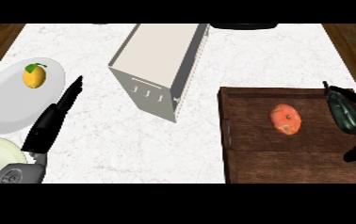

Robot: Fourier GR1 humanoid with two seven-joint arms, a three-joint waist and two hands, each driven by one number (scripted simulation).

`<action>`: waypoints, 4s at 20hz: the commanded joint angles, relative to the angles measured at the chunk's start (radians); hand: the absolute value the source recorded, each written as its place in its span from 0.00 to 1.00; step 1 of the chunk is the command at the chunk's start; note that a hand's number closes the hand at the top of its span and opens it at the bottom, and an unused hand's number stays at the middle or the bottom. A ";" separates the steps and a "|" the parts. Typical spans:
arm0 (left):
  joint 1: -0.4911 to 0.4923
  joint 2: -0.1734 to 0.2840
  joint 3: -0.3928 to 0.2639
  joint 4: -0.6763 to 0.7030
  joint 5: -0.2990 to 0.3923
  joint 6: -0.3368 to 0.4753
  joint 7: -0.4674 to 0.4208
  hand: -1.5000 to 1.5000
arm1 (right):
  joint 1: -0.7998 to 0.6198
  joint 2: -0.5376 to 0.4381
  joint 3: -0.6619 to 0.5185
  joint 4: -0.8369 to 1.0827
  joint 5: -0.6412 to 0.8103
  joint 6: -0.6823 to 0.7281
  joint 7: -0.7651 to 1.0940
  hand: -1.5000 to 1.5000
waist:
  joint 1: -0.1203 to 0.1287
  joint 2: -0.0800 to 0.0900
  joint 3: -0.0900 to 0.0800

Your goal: Pick the eggplant from the tray and place it in the tiered shelf

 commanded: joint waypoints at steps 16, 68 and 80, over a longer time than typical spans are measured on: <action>0.001 -0.064 0.067 -0.036 -0.074 -0.066 0.030 0.50 | -0.014 0.145 0.005 0.078 0.150 -0.016 -0.081 1.00 | 0.005 -0.001 0.000; -0.172 -0.123 -0.007 0.074 -0.135 -0.105 0.020 0.50 | -1.468 0.705 0.247 0.544 0.957 -0.298 1.361 1.00 | 0.166 0.016 -0.011; -0.144 -0.099 0.029 0.070 -0.115 -0.116 0.016 0.50 | -1.580 0.705 0.197 0.763 0.854 -0.355 1.370 1.00 | 0.118 0.013 -0.006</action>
